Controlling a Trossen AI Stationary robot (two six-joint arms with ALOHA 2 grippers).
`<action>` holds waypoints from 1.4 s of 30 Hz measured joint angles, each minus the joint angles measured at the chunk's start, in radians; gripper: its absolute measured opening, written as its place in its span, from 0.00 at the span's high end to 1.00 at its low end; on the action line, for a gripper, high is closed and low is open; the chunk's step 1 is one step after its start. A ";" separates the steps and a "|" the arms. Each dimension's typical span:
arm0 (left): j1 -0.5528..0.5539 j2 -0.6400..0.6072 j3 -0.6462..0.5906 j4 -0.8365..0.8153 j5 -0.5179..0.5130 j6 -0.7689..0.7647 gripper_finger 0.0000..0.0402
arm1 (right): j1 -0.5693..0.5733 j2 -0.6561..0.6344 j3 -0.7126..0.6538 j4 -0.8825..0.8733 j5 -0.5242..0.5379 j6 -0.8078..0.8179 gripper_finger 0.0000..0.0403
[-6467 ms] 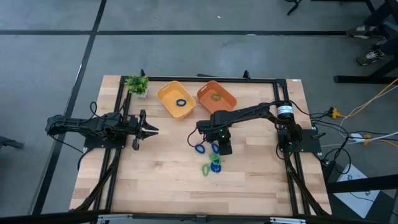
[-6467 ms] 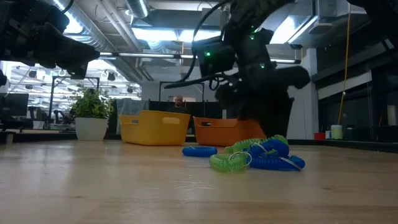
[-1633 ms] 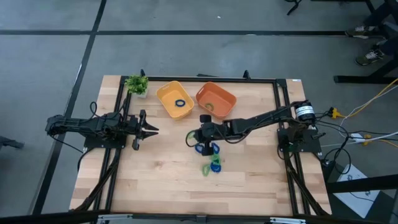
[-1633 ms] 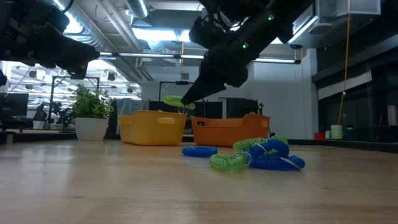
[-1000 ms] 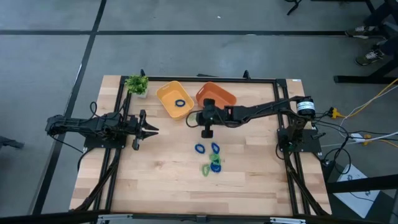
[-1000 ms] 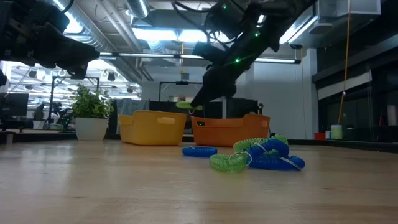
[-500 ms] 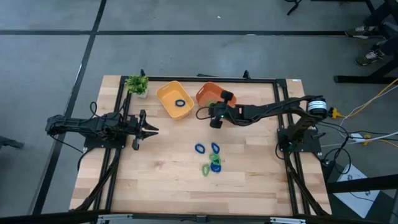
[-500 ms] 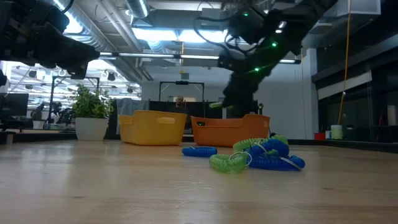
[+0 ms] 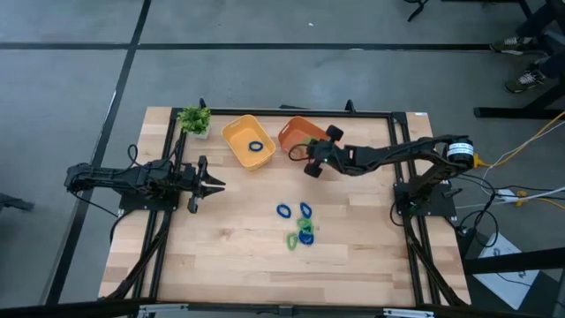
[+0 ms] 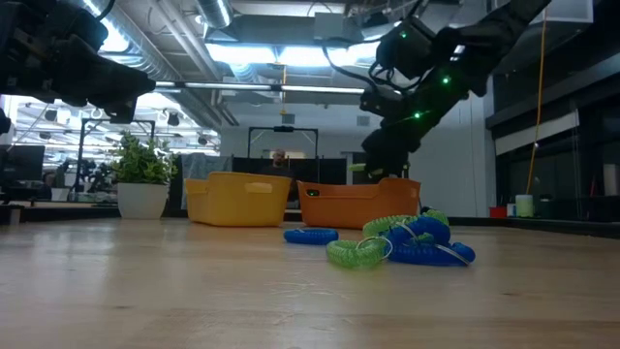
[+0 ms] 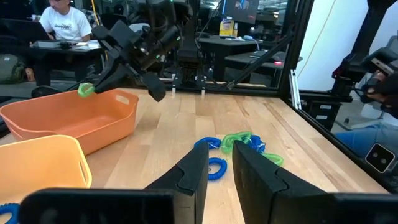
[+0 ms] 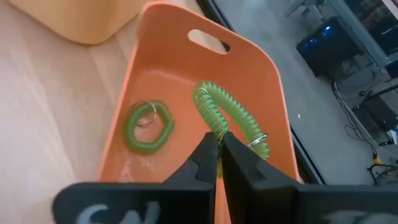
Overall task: Sort spring keychains
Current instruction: Put the green spring keychain into the orange bin, then put the blue spring keychain into the yellow bin
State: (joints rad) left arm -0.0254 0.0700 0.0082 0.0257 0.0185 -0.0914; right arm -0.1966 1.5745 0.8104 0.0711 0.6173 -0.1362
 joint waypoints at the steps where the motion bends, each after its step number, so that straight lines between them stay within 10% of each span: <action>1: 0.000 0.000 0.000 0.000 0.000 0.000 0.83 | -0.006 0.000 0.000 0.000 0.000 0.003 0.97; 20: 0.000 0.000 0.000 0.000 0.000 0.000 0.83 | -0.045 0.000 0.001 0.038 -0.090 0.004 0.66; 42: 0.000 0.000 0.000 0.000 0.001 0.000 0.83 | 0.002 0.000 0.055 0.037 -0.419 0.061 0.64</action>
State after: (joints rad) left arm -0.0254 0.0700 0.0082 0.0257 0.0192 -0.0914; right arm -0.1944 1.5745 0.8650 0.1077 0.1986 -0.0751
